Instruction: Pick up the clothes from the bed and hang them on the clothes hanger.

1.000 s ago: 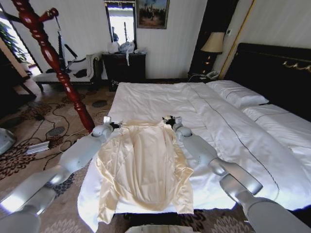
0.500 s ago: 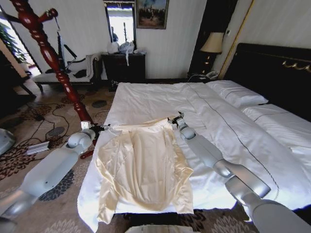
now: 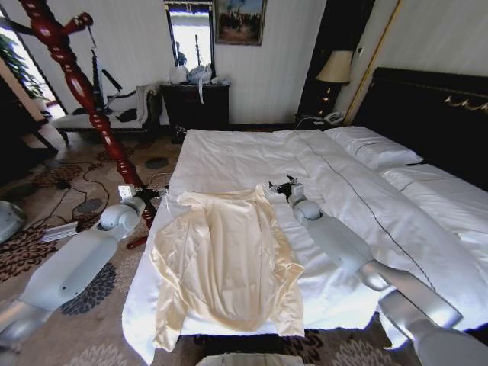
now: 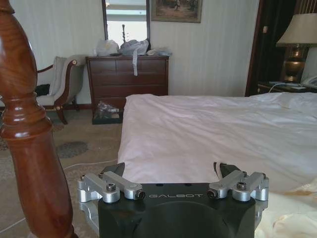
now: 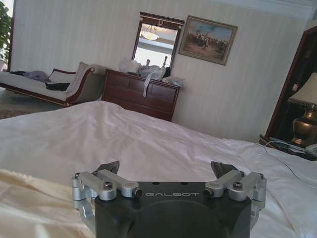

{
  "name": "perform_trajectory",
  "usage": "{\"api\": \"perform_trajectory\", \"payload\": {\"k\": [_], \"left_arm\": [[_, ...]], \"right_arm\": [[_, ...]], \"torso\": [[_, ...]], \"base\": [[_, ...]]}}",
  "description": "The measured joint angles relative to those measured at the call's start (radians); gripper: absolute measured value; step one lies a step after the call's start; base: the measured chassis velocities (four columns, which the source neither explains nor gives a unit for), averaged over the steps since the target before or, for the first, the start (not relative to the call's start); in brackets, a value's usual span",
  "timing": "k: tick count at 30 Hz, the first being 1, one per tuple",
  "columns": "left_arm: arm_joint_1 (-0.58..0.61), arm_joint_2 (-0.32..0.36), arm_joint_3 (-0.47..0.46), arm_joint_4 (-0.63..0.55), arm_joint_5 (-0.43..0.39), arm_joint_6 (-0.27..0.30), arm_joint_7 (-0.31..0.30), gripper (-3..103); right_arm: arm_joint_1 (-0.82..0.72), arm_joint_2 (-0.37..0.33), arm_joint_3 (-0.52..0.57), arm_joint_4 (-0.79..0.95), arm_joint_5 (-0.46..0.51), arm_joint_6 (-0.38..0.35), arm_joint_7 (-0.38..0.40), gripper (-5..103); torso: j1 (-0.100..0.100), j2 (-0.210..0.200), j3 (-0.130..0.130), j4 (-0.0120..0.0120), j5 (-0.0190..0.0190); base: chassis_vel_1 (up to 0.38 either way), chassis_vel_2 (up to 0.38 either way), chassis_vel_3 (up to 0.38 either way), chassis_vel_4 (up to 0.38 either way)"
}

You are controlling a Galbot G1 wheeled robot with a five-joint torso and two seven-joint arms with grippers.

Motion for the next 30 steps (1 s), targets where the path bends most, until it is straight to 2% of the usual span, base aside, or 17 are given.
{"api": "perform_trajectory", "payload": {"k": [2, 4, 5, 6, 8, 10, 11, 13, 14, 16, 18, 21, 22, 24, 26, 29, 30], "left_arm": [[0.008, 0.006, -0.005, -0.005, -0.016, 0.001, 0.000, 100], [0.022, 0.028, -0.016, -0.023, -0.123, 0.063, -0.011, 100], [0.025, 0.048, -0.016, -0.044, -0.224, 0.197, -0.067, 100], [0.025, 0.048, -0.016, -0.044, -0.224, 0.197, -0.067, 100], [0.048, 0.082, -0.013, -0.111, -0.423, 0.392, -0.163, 100], [0.095, 0.102, -0.009, -0.184, -0.482, 0.450, -0.223, 100], [0.095, 0.102, -0.009, -0.184, -0.482, 0.450, -0.223, 100], [0.143, 0.102, -0.009, -0.223, -0.477, 0.463, -0.300, 100], [0.143, 0.102, -0.009, -0.223, -0.477, 0.463, -0.300, 100], [0.177, 0.103, -0.014, -0.216, -0.449, 0.463, -0.352, 100], [0.184, 0.105, -0.016, -0.212, -0.441, 0.463, -0.347, 100], [0.197, 0.094, -0.022, -0.206, -0.440, 0.454, -0.259, 100], [0.197, 0.082, -0.022, -0.219, -0.475, 0.454, -0.246, 100], [0.197, 0.076, -0.018, -0.233, -0.481, 0.454, -0.237, 100], [0.202, 0.073, -0.012, -0.254, -0.461, 0.438, -0.217, 100], [0.209, 0.073, -0.011, -0.282, -0.429, 0.368, -0.149, 100], [0.209, 0.073, -0.011, -0.282, -0.429, 0.368, -0.149, 100]], "right_arm": [[-0.017, -0.014, 0.008, 0.022, 0.002, -0.004, 0.000, 100], [-0.057, -0.042, 0.029, 0.062, -0.004, -0.005, 0.000, 100], [-0.073, -0.054, 0.039, 0.078, -0.010, -0.005, 0.000, 100], [-0.073, -0.054, 0.039, 0.078, -0.010, -0.005, 0.000, 100], [-0.091, -0.069, 0.050, 0.099, -0.021, -0.005, 0.004, 100], [-0.108, -0.082, 0.066, 0.118, -0.032, -0.005, 0.008, 100], [-0.108, -0.082, 0.066, 0.118, -0.032, -0.005, 0.008, 100], [-0.134, -0.103, 0.090, 0.138, -0.038, -0.004, 0.011, 100], [-0.134, -0.103, 0.090, 0.138, -0.038, -0.004, 0.011, 100], [-0.165, -0.129, 0.120, 0.157, -0.045, -0.002, 0.011, 100], [-0.175, -0.137, 0.129, 0.162, -0.046, -0.002, 0.011, 100], [-0.222, -0.168, 0.173, 0.186, -0.054, -0.002, 0.009, 100], [-0.241, -0.178, 0.191, 0.197, -0.056, -0.002, 0.010, 100], [-0.254, -0.185, 0.202, 0.204, -0.057, -0.002, 0.011, 100], [-0.277, -0.196, 0.222, 0.221, -0.058, -0.002, 0.011, 100], [-0.314, -0.214, 0.253, 0.246, -0.059, -0.003, 0.012, 100], [-0.314, -0.214, 0.253, 0.246, -0.059, -0.003, 0.012, 100]], "torso": [[0.000, 0.000, 0.000, 0.0002, -0.0002], [0.000, 0.000, 0.000, 0.0003, -0.0002], [0.000, 0.000, 0.000, -0.0002, 0.0000], [0.000, 0.000, 0.000, -0.0002, 0.0000], [0.000, 0.000, 0.000, -0.0002, 0.0001], [0.000, 0.000, 0.000, 0.0005, 0.0002], [0.000, 0.000, 0.000, 0.0005, 0.0002], [0.000, 0.000, 0.000, 0.0004, -0.0001], [0.000, 0.000, 0.000, 0.0004, -0.0001], [0.000, 0.000, 0.000, -0.0001, -0.0001], [0.000, 0.000, 0.000, -0.0001, 0.0001], [0.000, 0.000, 0.000, 0.0005, -0.0001], [0.000, 0.000, 0.000, 0.0000, -0.0003], [0.000, 0.000, 0.000, -0.0007, -0.0003], [0.000, 0.000, 0.000, -0.0005, 0.0003], [0.000, 0.000, 0.000, 0.0004, -0.0001], [0.000, 0.000, 0.000, 0.0004, -0.0001]], "base": [[0.000, 0.000, 0.000, 0.000], [0.000, 0.000, 0.000, 0.000], [0.000, 0.000, 0.000, 0.000], [0.000, 0.000, 0.000, 0.000], [0.000, 0.000, 0.000, 0.000], [0.000, 0.000, 0.000, 0.000], [0.000, 0.000, 0.000, 0.000], [0.000, 0.000, 0.000, 0.000], [0.000, 0.000, 0.000, 0.000], [0.000, 0.000, 0.000, 0.000], [0.000, 0.000, 0.000, 0.000], [0.000, 0.000, 0.000, 0.000], [0.000, 0.000, 0.000, 0.000], [0.000, 0.000, 0.000, 0.000], [0.000, 0.000, 0.000, 0.000], [0.000, 0.000, 0.000, 0.000], [0.000, 0.000, 0.000, 0.000]]}}
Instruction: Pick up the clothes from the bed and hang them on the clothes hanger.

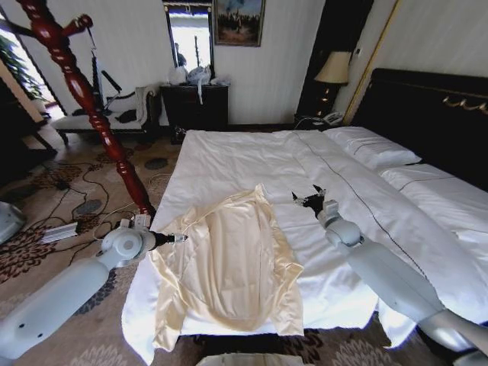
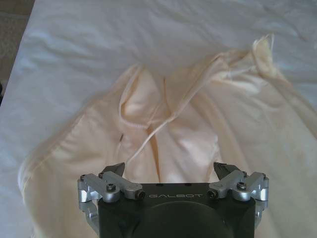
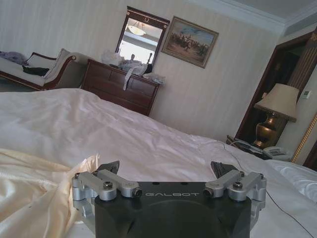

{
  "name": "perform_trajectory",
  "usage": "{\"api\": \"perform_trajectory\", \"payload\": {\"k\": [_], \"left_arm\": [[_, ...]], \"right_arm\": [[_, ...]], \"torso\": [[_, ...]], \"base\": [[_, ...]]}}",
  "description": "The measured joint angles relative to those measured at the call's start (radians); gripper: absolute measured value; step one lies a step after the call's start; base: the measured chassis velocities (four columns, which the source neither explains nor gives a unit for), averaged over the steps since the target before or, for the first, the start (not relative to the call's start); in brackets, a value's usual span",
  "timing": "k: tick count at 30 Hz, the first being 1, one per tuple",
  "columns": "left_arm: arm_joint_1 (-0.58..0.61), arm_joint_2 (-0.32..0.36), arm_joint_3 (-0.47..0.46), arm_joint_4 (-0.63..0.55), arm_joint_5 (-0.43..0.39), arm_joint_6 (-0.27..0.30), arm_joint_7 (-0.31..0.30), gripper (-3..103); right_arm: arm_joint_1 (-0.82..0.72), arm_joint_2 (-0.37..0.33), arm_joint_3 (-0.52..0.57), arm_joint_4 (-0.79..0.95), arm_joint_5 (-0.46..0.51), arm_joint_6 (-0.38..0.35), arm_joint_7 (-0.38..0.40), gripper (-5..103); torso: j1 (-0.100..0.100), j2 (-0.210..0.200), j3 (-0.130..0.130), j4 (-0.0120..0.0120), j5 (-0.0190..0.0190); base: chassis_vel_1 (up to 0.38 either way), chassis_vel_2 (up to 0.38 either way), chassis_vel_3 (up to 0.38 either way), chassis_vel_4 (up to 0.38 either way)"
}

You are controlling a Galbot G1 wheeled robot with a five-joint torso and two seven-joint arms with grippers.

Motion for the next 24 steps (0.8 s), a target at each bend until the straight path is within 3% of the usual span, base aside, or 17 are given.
{"api": "perform_trajectory", "payload": {"k": [1, 4, 5, 7, 8, 9, 11, 12, 13, 15, 18, 19, 23, 24], "left_arm": [[0.000, 0.000, 0.002, -0.003, 0.028, -0.030, 0.020, 100], [0.008, -0.001, -0.001, -0.042, 0.170, -0.200, 0.064, 100], [0.008, -0.001, -0.001, -0.042, 0.170, -0.200, 0.064, 100], [0.022, -0.001, -0.008, -0.059, 0.216, -0.254, 0.063, 100], [0.056, -0.001, -0.020, -0.076, 0.325, -0.330, 0.039, 100], [0.079, -0.001, -0.030, -0.082, 0.380, -0.356, 0.029, 100], [0.097, -0.001, -0.039, -0.086, 0.411, -0.371, 0.024, 100], [0.183, -0.009, -0.101, -0.108, 0.507, -0.414, 0.008, 100], [0.245, -0.020, -0.160, -0.127, 0.542, -0.430, 0.002, 100], [0.292, -0.028, -0.207, -0.143, 0.559, -0.437, 0.000, 100], [0.507, -0.066, -0.401, -0.201, 0.642, -0.460, 0.010, 100], [0.507, -0.066, -0.401, -0.201, 0.642, -0.460, 0.010, 100], [0.706, -0.120, -0.598, -0.289, 0.704, -0.477, 0.044, 100], [0.706, -0.120, -0.598, -0.289, 0.704, -0.477, 0.044, 100]], "right_arm": [[-0.009, -0.004, 0.008, 0.004, -0.001, 0.000, 0.000, 100], [-0.044, -0.013, 0.039, 0.026, 0.000, 0.000, 0.011, 100], [-0.044, -0.013, 0.039, 0.026, 0.000, 0.000, 0.011, 100], [-0.063, -0.017, 0.054, 0.043, 0.006, 0.001, 0.019, 100], [-0.096, -0.024, 0.076, 0.077, 0.016, 0.002, 0.036, 100], [-0.115, -0.028, 0.087, 0.096, 0.021, 0.002, 0.044, 100], [-0.130, -0.030, 0.096, 0.109, 0.023, 0.002, 0.050, 100], [-0.181, -0.037, 0.130, 0.157, 0.027, 0.002, 0.070, 100], [-0.222, -0.040, 0.164, 0.193, 0.028, 0.000, 0.081, 100], [-0.252, -0.041, 0.192, 0.218, 0.029, -0.003, 0.088, 100], [-0.417, -0.040, 0.346, 0.318, 0.031, -0.018, 0.103, 100], [-0.417, -0.040, 0.346, 0.318, 0.031, -0.018, 0.103, 100], [-0.623, -0.004, 0.511, 0.423, 0.009, -0.022, 0.103, 100], [-0.623, -0.004, 0.511, 0.423, 0.009, -0.022, 0.103, 100]], "torso": [[0.000, 0.000, 0.000, -0.0001, 0.0000], [0.000, 0.000, 0.000, -0.0005, 0.0002], [0.000, 0.000, 0.000, -0.0005, 0.0002], [0.000, 0.000, 0.000, -0.0005, 0.0004], [0.000, 0.000, 0.000, -0.0005, 0.0002], [0.000, 0.000, 0.000, -0.0006, 0.0001], [0.000, 0.000, 0.000, -0.0005, 0.0000], [0.000, 0.000, 0.000, -0.0001, -0.0003], [0.000, 0.000, 0.000, -0.0002, -0.0001], [0.000, 0.000, 0.000, -0.0002, 0.0000], [0.000, 0.000, 0.000, -0.0001, -0.0003], [0.000, 0.000, 0.000, -0.0001, -0.0003], [0.000, 0.000, 0.000, -0.0007, 0.0003], [0.000, 0.000, 0.000, -0.0007, 0.0003]], "base": [[0.000, 0.000, 0.000, 0.000], [0.000, 0.000, 0.000, 0.000], [0.000, 0.000, 0.000, 0.000], [0.000, 0.000, 0.000, 0.000], [0.000, 0.000, 0.000, 0.000], [0.000, 0.000, 0.000, 0.000], [0.000, 0.000, 0.000, 0.000], [0.000, 0.000, 0.000, 0.000], [0.000, 0.000, 0.000, 0.000], [0.000, 0.000, 0.000, 0.000], [0.000, 0.000, 0.000, 0.000], [0.000, 0.000, 0.000, 0.000], [0.000, 0.000, 0.000, 0.000], [0.000, 0.000, 0.000, 0.000]]}}
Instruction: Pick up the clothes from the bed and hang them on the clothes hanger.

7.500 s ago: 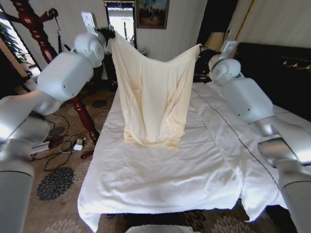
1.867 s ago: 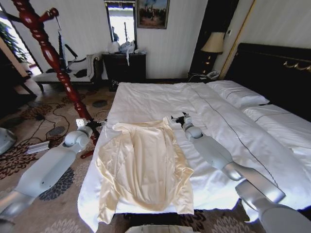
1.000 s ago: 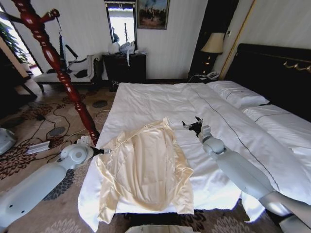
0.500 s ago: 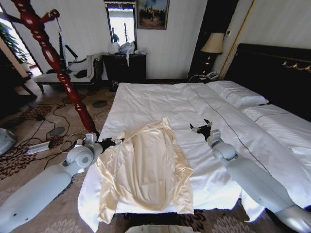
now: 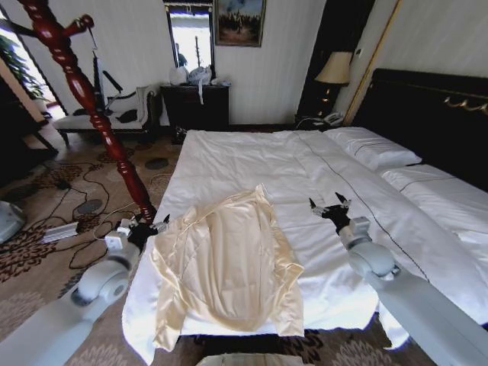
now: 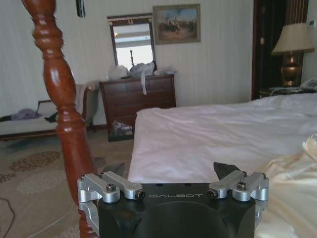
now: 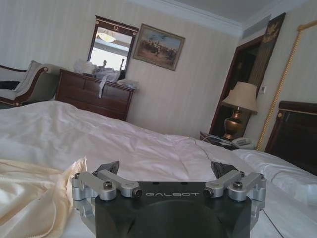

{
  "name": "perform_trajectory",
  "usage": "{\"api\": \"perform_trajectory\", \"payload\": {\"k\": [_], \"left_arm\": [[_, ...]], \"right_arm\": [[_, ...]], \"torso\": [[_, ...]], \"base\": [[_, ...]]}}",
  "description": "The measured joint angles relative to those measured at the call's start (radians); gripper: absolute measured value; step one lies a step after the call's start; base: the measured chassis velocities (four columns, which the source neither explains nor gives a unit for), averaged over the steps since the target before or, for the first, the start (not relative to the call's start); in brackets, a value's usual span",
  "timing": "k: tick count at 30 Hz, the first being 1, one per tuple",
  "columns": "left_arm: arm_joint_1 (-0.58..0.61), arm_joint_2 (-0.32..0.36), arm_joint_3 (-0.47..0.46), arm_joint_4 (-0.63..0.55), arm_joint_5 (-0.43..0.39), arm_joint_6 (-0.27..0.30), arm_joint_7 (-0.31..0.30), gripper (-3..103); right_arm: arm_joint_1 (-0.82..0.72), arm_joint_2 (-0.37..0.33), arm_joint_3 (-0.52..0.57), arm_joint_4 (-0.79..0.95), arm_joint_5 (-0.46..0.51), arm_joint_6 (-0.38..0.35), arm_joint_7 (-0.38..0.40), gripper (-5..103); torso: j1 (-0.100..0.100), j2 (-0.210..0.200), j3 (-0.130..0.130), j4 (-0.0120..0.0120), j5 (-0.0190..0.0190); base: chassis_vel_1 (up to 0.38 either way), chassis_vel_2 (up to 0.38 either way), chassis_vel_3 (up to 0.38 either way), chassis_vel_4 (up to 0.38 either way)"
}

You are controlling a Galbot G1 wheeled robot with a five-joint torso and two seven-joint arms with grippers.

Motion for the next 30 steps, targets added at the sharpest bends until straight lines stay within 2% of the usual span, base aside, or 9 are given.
{"api": "perform_trajectory", "payload": {"k": [4, 6, 9, 10, 14, 17, 20, 26, 30], "left_arm": [[0.141, -0.099, -0.147, -0.082, 0.037, -0.014, 0.030, 100], [0.157, -0.124, -0.160, -0.094, 0.049, -0.019, 0.031, 100], [0.165, -0.150, -0.164, -0.100, 0.078, -0.036, 0.033, 100], [0.176, -0.169, -0.170, -0.106, 0.106, -0.050, 0.043, 100], [0.236, -0.224, -0.202, -0.139, 0.145, -0.073, 0.067, 100], [0.254, -0.241, -0.212, -0.149, 0.159, -0.076, 0.069, 100], [0.254, -0.244, -0.211, -0.152, 0.176, -0.066, 0.051, 100], [0.241, -0.265, -0.132, -0.180, 0.245, -0.009, -0.045, 100], [0.195, -0.224, -0.111, -0.205, 0.223, 0.023, -0.111, 100]], "right_arm": [[-0.200, 0.085, 0.142, 0.140, -0.063, 0.004, -0.021, 100], [-0.260, 0.114, 0.182, 0.176, -0.089, 0.010, -0.031, 100], [-0.356, 0.154, 0.250, 0.225, -0.136, 0.028, -0.047, 100], [-0.414, 0.181, 0.296, 0.255, -0.175, 0.049, -0.059, 100], [-0.494, 0.231, 0.353, 0.309, -0.230, 0.092, -0.079, 100], [-0.516, 0.260, 0.359, 0.328, -0.254, 0.109, -0.086, 100], [-0.517, 0.273, 0.354, 0.331, -0.265, 0.112, -0.087, 100], [-0.512, 0.309, 0.326, 0.333, -0.284, 0.112, -0.089, 100], [-0.525, 0.322, 0.323, 0.337, -0.292, 0.113, -0.089, 100]], "torso": [[0.000, 0.000, 0.000, 0.0009, -0.0001], [0.000, 0.000, 0.000, 0.0012, -0.0004], [0.000, 0.000, 0.000, 0.0000, -0.0005], [0.000, 0.000, 0.000, -0.0012, -0.0005], [0.000, 0.000, 0.000, 0.0010, -0.0003], [0.000, 0.000, 0.000, 0.0007, -0.0004], [0.000, 0.000, 0.000, 0.0000, -0.0004], [0.000, 0.000, 0.000, 0.0007, -0.0004], [0.000, 0.000, 0.000, 0.0001, -0.0004]], "base": [[0.000, 0.000, 0.000, 0.000], [0.000, 0.000, 0.000, 0.000], [0.000, 0.000, 0.000, 0.000], [0.000, 0.000, 0.000, 0.000], [0.000, 0.000, 0.000, 0.000], [0.000, 0.000, 0.000, 0.000], [0.000, 0.000, 0.000, 0.000], [0.000, 0.000, 0.000, 0.000], [0.000, 0.000, 0.000, 0.000]]}}
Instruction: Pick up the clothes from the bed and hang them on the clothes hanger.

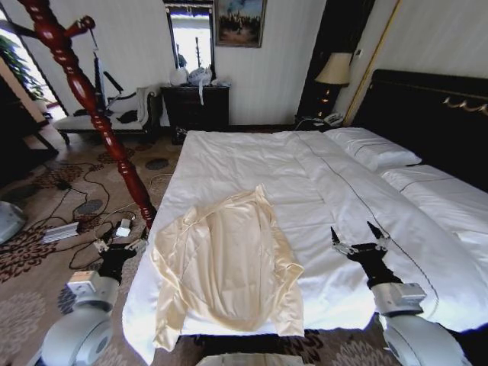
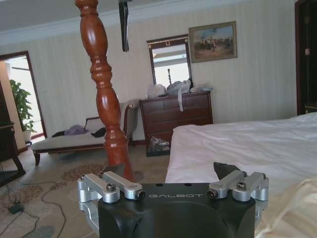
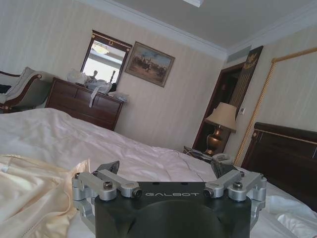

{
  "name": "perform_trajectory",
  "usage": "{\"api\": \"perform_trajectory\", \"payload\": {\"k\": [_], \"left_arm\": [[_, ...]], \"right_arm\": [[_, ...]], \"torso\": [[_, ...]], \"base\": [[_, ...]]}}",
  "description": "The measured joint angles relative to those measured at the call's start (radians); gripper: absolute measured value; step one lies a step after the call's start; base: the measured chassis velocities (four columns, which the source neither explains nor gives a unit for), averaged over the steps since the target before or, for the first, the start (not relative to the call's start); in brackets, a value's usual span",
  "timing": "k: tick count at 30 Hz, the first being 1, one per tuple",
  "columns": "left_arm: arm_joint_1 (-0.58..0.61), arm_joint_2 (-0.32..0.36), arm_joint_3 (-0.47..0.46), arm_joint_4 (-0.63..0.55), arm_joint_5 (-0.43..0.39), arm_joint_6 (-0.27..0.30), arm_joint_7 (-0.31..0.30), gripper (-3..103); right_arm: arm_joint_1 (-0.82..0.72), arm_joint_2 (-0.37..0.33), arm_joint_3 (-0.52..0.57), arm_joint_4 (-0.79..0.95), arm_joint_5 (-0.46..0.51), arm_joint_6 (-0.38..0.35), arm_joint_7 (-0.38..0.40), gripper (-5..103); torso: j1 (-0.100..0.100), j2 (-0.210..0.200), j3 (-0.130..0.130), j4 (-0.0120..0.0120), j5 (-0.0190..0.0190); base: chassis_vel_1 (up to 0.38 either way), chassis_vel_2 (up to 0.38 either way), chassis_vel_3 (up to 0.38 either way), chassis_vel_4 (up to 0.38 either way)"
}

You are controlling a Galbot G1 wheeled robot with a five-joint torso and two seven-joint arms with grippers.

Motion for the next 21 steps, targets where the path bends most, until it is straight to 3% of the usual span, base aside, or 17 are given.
{"api": "perform_trajectory", "payload": {"k": [7, 10, 11, 15, 16, 17, 18, 20, 21], "left_arm": [[-0.136, 0.118, -0.024, -0.010, -0.159, 0.053, -0.064, 100], [-0.279, 0.203, 0.018, 0.040, -0.255, 0.075, -0.103, 102], [-0.386, 0.255, 0.064, 0.078, -0.302, 0.082, -0.128, 100], [-0.482, 0.324, 0.051, 0.101, -0.365, 0.092, -0.147, 99], [-0.500, 0.355, 0.015, 0.102, -0.399, 0.097, -0.159, 99], [-0.500, 0.355, 0.015, 0.102, -0.399, 0.097, -0.159, 99], [-0.536, 0.390, 0.007, 0.110, -0.449, 0.105, -0.171, 97], [-0.613, 0.425, 0.041, 0.139, -0.502, 0.113, -0.180, 102], [-0.670, 0.445, 0.075, 0.159, -0.530, 0.117, -0.183, 102]], "right_arm": [[-0.021, 0.031, -0.003, 0.016, -0.020, 0.000, 0.000, 100], [-0.032, 0.051, -0.003, 0.021, -0.035, 0.000, 0.000, 100], [-0.038, 0.063, -0.003, 0.027, -0.038, 0.000, 0.000, 100], [-0.020, 0.053, -0.021, 0.026, -0.039, -0.014, 0.000, 100], [-0.003, 0.038, -0.039, 0.020, -0.036, -0.024, 0.000, 100], [-0.003, 0.038, -0.039, 0.020, -0.036, -0.024, 0.000, 100], [-0.001, 0.035, -0.052, 0.015, -0.036, -0.028, -0.001, 100], [-0.010, 0.046, -0.059, 0.013, -0.042, -0.028, -0.002, 100], [-0.014, 0.056, -0.064, 0.013, -0.049, -0.026, -0.003, 100]], "torso": [[0.000, 0.000, 0.000, 0.0001, 0.0000], [0.000, 0.000, 0.000, 0.0004, -0.0002], [0.000, 0.000, 0.000, 0.0000, -0.0005], [0.000, 0.000, 0.000, -0.0013, -0.0004], [0.000, 0.000, 0.000, 0.0007, 0.0004], [0.000, 0.000, 0.000, 0.0007, 0.0004], [0.000, 0.000, 0.000, 0.0019, 0.0008], [0.000, 0.000, 0.000, 0.0019, -0.0003], [0.000, 0.000, 0.000, 0.0004, -0.0005]], "base": [[0.000, 0.000, 0.000, 0.000], [0.000, 0.000, 0.000, 0.000], [0.000, 0.000, 0.000, 0.000], [0.000, 0.000, 0.000, 0.000], [0.000, 0.000, 0.000, 0.000], [0.000, 0.000, 0.000, 0.000], [0.000, 0.000, 0.000, 0.000], [0.024, 0.019, 0.043, 0.056], [0.000, 0.000, 0.000, 0.000]]}}
